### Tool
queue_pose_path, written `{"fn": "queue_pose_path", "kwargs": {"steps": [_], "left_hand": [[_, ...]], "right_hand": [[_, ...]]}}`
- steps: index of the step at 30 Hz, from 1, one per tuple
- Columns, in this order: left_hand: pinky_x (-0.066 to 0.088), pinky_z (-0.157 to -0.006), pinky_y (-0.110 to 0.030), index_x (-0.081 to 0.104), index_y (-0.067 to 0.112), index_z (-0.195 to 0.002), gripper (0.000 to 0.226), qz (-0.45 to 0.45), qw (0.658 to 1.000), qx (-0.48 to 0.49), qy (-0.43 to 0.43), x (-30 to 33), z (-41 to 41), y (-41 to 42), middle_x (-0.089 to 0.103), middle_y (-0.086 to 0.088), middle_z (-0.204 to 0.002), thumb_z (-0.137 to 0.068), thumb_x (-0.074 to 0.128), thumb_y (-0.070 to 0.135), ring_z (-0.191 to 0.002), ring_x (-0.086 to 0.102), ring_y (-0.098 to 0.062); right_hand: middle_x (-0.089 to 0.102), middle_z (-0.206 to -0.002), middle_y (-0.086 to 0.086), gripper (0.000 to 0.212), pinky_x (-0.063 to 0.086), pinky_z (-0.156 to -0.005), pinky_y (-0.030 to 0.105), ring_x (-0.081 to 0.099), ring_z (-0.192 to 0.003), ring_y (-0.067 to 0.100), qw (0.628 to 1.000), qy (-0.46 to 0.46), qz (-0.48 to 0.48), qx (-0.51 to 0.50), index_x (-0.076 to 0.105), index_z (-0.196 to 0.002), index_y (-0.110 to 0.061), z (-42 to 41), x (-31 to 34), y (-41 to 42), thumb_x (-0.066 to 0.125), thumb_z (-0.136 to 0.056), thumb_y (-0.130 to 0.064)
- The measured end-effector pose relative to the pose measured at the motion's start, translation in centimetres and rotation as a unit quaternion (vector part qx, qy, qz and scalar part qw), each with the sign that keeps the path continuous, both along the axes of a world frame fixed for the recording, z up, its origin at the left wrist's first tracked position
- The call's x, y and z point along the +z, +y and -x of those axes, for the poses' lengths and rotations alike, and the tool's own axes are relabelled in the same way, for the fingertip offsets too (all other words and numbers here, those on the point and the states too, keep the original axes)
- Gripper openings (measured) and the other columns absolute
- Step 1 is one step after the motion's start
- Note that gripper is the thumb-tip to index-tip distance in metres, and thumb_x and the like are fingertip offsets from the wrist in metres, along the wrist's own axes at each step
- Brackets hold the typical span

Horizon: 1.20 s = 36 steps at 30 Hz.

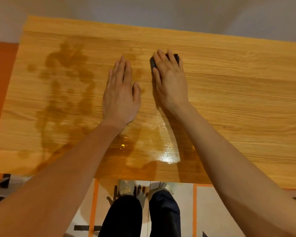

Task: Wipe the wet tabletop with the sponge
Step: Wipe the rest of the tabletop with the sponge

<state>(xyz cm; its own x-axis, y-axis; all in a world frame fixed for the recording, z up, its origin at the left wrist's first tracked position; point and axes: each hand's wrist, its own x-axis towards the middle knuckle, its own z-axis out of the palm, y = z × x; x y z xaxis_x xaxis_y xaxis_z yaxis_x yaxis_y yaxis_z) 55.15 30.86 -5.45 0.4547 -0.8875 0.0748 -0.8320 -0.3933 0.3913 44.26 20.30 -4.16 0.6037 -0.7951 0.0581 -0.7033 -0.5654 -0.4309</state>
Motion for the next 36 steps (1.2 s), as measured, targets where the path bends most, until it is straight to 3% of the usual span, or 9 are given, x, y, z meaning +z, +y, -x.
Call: {"fn": "queue_pose_path", "kwargs": {"steps": [6, 10, 13, 18, 20, 25, 29, 31, 36], "left_hand": [[0.003, -0.129, -0.034, 0.021, 0.002, -0.160, 0.057, 0.016, 0.999, -0.007, 0.027, -0.1, -0.2, 0.1, 0.014, -0.013, -0.170, -0.108, 0.029, 0.026, -0.158, 0.010, -0.022], [-0.006, -0.125, -0.025, 0.023, 0.004, -0.159, 0.054, 0.017, 0.998, -0.055, 0.034, 0.8, -0.8, 2.3, 0.014, -0.011, -0.170, -0.109, 0.034, 0.019, -0.158, 0.009, -0.022], [-0.007, -0.125, -0.022, 0.024, 0.005, -0.160, 0.056, 0.013, 0.997, -0.073, 0.031, 1.2, -0.5, 7.0, 0.016, -0.008, -0.169, -0.107, 0.034, 0.021, -0.157, 0.009, -0.021], [0.010, -0.129, -0.041, 0.030, -0.001, -0.156, 0.054, 0.032, 0.995, -0.095, 0.016, 0.1, -0.3, 12.2, 0.022, -0.016, -0.167, -0.107, 0.036, 0.020, -0.156, 0.019, -0.030], [0.011, -0.129, -0.042, 0.029, -0.001, -0.156, 0.053, 0.034, 0.995, -0.093, 0.007, -0.3, -0.3, 12.2, 0.022, -0.016, -0.167, -0.108, 0.035, 0.021, -0.156, 0.020, -0.031], [0.004, -0.128, -0.029, 0.029, 0.003, -0.158, 0.055, 0.021, 0.997, -0.075, 0.002, -0.3, -0.4, 11.9, 0.022, -0.012, -0.167, -0.108, 0.030, 0.025, -0.156, 0.018, -0.025], [0.008, -0.129, -0.033, 0.029, 0.004, -0.158, 0.054, 0.019, 0.997, -0.075, 0.000, -0.1, -0.3, 12.0, 0.021, -0.010, -0.168, -0.108, 0.032, 0.023, -0.156, 0.017, -0.022], [0.008, -0.129, -0.034, 0.028, 0.004, -0.158, 0.054, 0.018, 0.997, -0.074, 0.004, -0.1, -0.2, 12.0, 0.021, -0.010, -0.168, -0.108, 0.033, 0.023, -0.156, 0.016, -0.022], [0.001, -0.128, -0.028, 0.027, 0.001, -0.158, 0.055, 0.018, 0.997, -0.080, 0.002, -0.1, -0.2, 12.0, 0.019, -0.013, -0.168, -0.108, 0.032, 0.023, -0.157, 0.014, -0.024]], "right_hand": [[0.038, -0.153, 0.003, 0.043, 0.014, -0.122, 0.043, 0.022, -0.147, 0.019, 0.994, 0.009, 0.003, 0.107, 0.042, -0.145, -0.012, 6.8, 0.9, 10.8, 0.034, -0.104, -0.024], [0.039, -0.152, 0.003, 0.045, 0.011, -0.122, 0.038, 0.024, -0.146, 0.020, 0.991, 0.025, -0.001, 0.129, 0.042, -0.145, -0.011, 6.7, 0.9, 8.1, 0.035, -0.103, -0.025], [0.035, -0.154, 0.004, 0.046, 0.005, -0.120, 0.033, 0.021, -0.147, 0.021, 0.999, 0.023, -0.009, 0.031, 0.040, -0.146, -0.011, 9.5, 0.8, 5.5, 0.034, -0.103, -0.026], [0.032, -0.155, 0.011, 0.046, 0.010, -0.120, 0.046, 0.019, -0.147, 0.030, 0.983, 0.009, -0.004, -0.184, 0.039, -0.145, -0.005, 13.2, 0.8, 4.5, 0.032, -0.102, -0.020], [0.036, -0.153, 0.015, 0.046, 0.014, -0.119, 0.049, 0.025, -0.144, 0.034, 0.978, 0.008, 0.013, -0.208, 0.042, -0.143, -0.002, 10.6, 0.6, 6.0, 0.034, -0.101, -0.017], [0.040, -0.151, 0.010, 0.042, 0.015, -0.121, 0.045, 0.028, -0.144, 0.028, 0.997, -0.016, 0.025, -0.073, 0.043, -0.143, -0.005, 1.8, -0.4, 13.8, 0.042, -0.102, -0.017], [0.036, -0.154, 0.006, 0.044, 0.011, -0.122, 0.041, 0.023, -0.147, 0.022, 1.000, 0.003, 0.006, 0.027, 0.041, -0.145, -0.009, 3.3, 0.0, 12.8, 0.038, -0.104, -0.024], [0.035, -0.155, 0.005, 0.044, 0.008, -0.122, 0.038, 0.021, -0.147, 0.022, 1.000, 0.018, 0.000, -0.012, 0.039, -0.146, -0.010, 7.6, 0.6, 10.8, 0.035, -0.104, -0.023], [0.029, -0.157, 0.012, 0.047, 0.009, -0.120, 0.048, 0.018, -0.147, 0.032, 0.963, 0.023, -0.009, -0.269, 0.035, -0.147, -0.006, 14.6, 0.8, 7.9, 0.029, -0.103, -0.019]]}}
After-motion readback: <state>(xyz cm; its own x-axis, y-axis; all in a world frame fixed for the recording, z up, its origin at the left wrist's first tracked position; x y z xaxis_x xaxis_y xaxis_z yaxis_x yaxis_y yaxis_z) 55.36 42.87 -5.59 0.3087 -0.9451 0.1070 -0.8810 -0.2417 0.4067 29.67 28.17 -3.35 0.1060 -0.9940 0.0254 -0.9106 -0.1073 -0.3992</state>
